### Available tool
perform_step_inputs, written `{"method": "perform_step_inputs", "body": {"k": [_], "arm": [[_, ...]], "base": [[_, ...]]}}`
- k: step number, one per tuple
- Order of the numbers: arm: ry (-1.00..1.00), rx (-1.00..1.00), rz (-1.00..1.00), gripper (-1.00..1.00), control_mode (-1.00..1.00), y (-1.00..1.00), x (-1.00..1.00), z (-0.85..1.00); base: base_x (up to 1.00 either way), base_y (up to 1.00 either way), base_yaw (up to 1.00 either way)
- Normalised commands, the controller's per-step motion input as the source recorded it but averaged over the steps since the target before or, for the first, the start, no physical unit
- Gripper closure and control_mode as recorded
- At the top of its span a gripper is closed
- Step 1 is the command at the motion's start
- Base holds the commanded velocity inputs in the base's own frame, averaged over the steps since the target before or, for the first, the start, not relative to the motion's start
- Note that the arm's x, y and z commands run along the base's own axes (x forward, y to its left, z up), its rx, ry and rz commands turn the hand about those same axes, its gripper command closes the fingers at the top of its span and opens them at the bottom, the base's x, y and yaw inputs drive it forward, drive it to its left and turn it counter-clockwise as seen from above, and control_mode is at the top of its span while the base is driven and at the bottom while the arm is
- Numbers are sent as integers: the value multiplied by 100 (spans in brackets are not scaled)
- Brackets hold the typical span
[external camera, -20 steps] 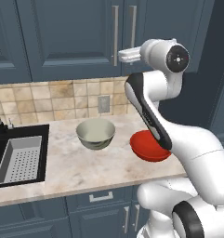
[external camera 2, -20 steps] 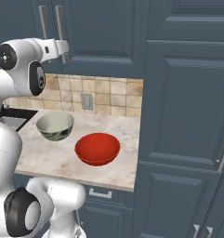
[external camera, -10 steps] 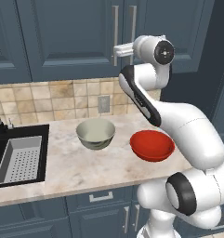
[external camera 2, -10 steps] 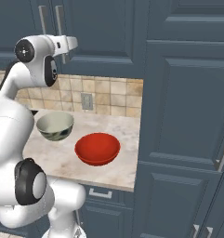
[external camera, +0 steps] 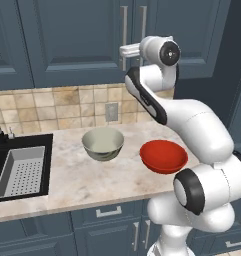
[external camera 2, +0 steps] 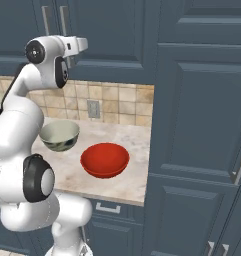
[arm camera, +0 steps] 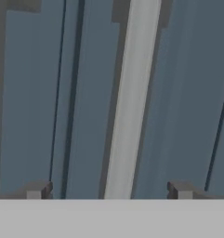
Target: Open the cabinet. Pick the bowls from the counter and place them in the cabinet. Then close the cabinet.
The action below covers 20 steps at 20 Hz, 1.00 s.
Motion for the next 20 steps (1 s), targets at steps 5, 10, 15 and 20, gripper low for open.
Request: {"method": "perform_step_inputs", "body": {"k": [5, 10, 15, 20], "arm": [[-4, 0, 0, -100, -100, 2, 59, -2], [0, 1, 0, 100, -100, -9, 89, -11], [9, 11, 0, 100, -100, -81, 100, -17], [16, 25, -2, 100, -100, -100, 42, -5]], "base": [[0, 0, 0], [0, 0, 0], [0, 0, 0], [0, 0, 0]]}}
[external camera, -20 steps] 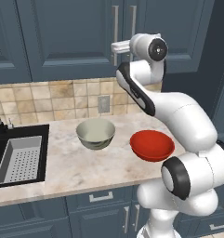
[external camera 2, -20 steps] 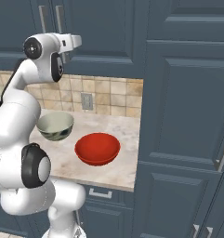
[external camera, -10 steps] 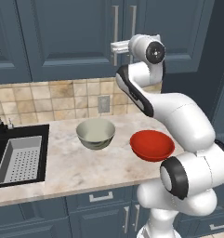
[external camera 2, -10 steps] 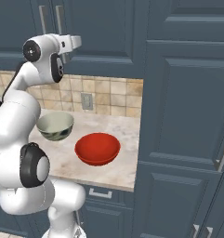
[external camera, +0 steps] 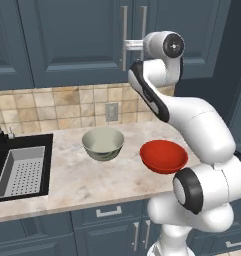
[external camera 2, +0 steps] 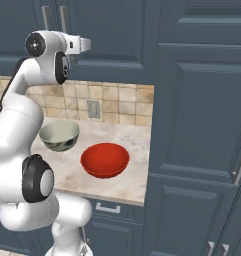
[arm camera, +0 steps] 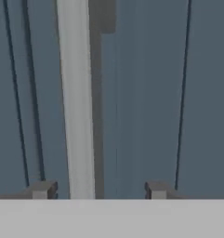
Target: Open the cabinet. Pick the bowls from the counter and place them in the cabinet. Then close the cabinet.
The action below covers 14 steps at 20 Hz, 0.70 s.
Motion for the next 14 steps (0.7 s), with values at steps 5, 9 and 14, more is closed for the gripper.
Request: {"method": "perform_step_inputs", "body": {"k": [5, 9, 14], "arm": [[4, 26, -4, 100, -100, -100, -4, -18], [-7, 30, 0, 100, -100, -100, -26, -44], [-12, 25, -2, 100, -100, -100, -31, -38]], "base": [[0, 0, 0], [0, 0, 0], [0, 0, 0]]}}
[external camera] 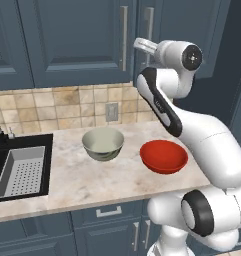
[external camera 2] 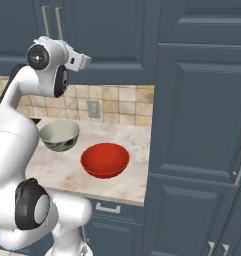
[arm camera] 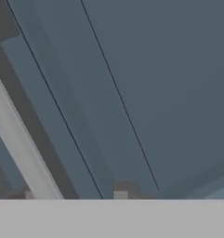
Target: Open the cabinet. Pick the bowls from the counter and place them in the cabinet. Then close the cabinet.
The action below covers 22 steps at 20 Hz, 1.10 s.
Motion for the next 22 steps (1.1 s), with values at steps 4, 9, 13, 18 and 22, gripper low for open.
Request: {"method": "perform_step_inputs", "body": {"k": [4, 9, 13, 18, 22], "arm": [[-9, 22, -3, 100, -100, -100, -40, -23], [-3, 17, -3, 100, -100, -100, -39, -4], [0, 16, -1, 100, -100, -100, -29, 0], [5, 16, -1, 100, -100, -100, -33, 0], [12, 16, -1, 100, -100, -100, -38, 0]], "base": [[0, 0, 0], [0, 0, 0], [0, 0, 0], [0, 0, 0], [0, 0, 0]]}}
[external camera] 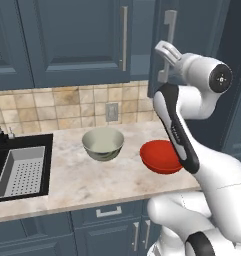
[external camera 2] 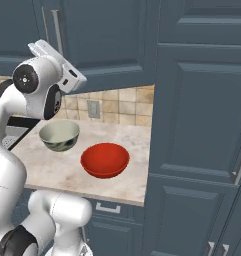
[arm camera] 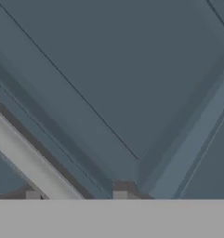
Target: Open the cabinet. Pick the bowls from the counter and place them in the cabinet. Then close the cabinet.
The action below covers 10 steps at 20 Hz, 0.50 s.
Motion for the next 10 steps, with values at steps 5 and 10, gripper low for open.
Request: {"method": "perform_step_inputs", "body": {"k": [5, 10], "arm": [[14, 18, 0, 100, -100, -100, -35, -1], [2, 24, 0, 100, -100, -100, -2, -30]], "base": [[0, 0, 0], [0, 0, 0]]}}
